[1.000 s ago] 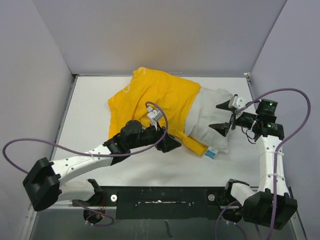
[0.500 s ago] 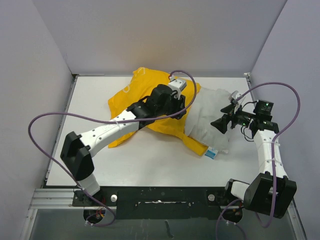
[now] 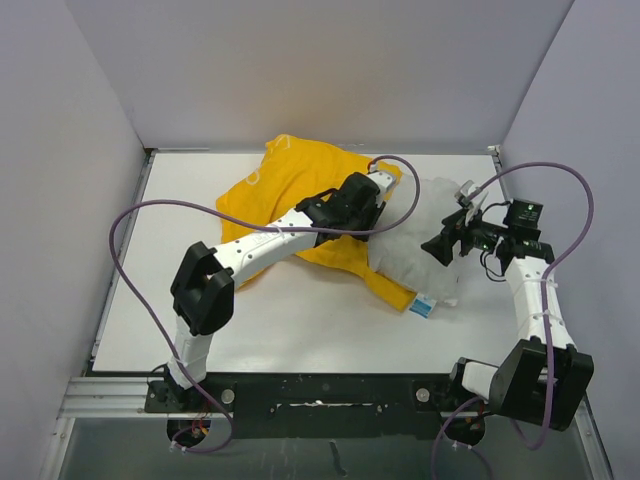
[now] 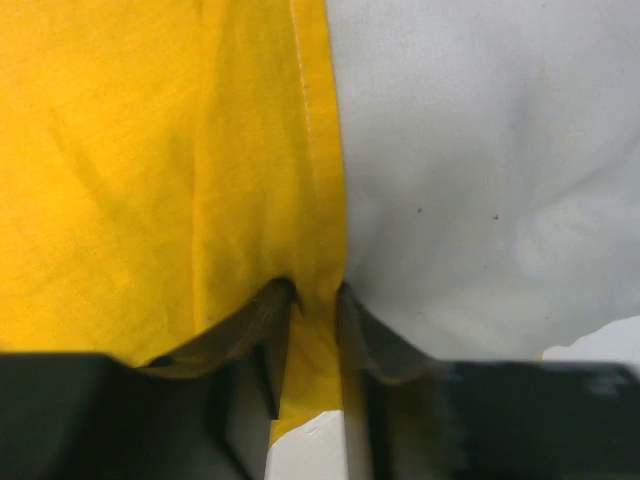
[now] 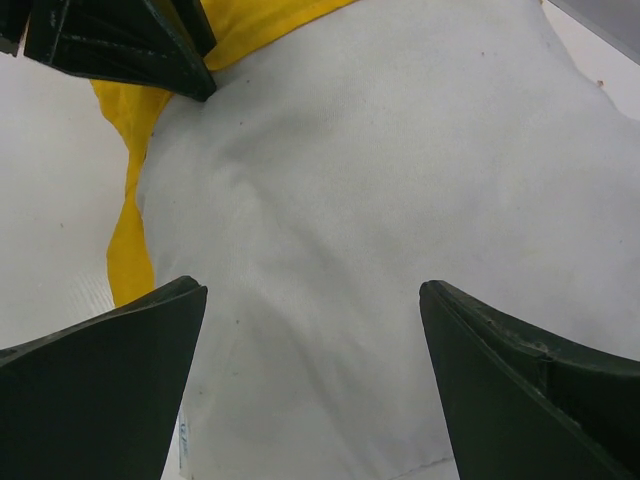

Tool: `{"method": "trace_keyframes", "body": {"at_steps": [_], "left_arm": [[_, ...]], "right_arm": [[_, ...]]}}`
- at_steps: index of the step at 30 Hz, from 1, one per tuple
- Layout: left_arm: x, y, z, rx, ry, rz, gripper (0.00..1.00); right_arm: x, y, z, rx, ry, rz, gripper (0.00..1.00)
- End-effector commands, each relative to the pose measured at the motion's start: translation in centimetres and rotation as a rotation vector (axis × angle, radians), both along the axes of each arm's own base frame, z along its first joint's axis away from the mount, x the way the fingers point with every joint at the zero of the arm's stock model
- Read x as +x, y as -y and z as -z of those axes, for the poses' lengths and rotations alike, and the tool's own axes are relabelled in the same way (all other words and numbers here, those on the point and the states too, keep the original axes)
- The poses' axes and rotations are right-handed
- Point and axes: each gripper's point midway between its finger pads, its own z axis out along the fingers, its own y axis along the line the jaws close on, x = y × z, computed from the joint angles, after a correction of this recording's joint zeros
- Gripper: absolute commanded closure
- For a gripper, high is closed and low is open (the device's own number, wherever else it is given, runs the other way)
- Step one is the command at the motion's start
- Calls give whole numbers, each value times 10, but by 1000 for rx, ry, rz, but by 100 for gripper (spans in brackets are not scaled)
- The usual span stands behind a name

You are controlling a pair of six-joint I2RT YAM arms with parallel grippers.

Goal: Put the pillow into the pillowcase
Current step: Stuff the pillow into the pillowcase.

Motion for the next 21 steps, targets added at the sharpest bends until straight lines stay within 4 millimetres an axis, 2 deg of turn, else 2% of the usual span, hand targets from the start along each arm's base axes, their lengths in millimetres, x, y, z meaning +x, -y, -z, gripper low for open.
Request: {"method": "trace_keyframes", "body": {"at_steps": [1,3,5,7,8,11,12,15,17,21], "left_arm": [[9,5,-16,7,55,18,88],[1,11,-28,-35,62,48,98],[-10,18,-45,-93,74,93,100],[-23,26,-63,-160,69,144,100],[-29,28,-70,-188,64,167,100],[-44,34,-81,-260,38,225,100],[-48,35,-82,-275,29,239,100],[-56,37,-82,-333,-1,272,100],[-63,39,-85,-384,-26,312,100],[-80,45,-105,-516,-58,379,100]], "right_arm": [[5,-7,9,-11,-6,-28,9],[8,-10,19,-17,-36,-32,11],[12,-12,28,-25,-66,-25,16],[14,-17,38,-19,-108,-28,26],[15,-19,42,-13,-126,-35,37],[13,-31,46,39,-164,-82,83],[11,-34,44,59,-167,-100,90],[2,-44,34,97,-146,-175,99],[-4,-48,28,117,-126,-215,100],[-12,-58,18,150,-101,-276,100]]}}
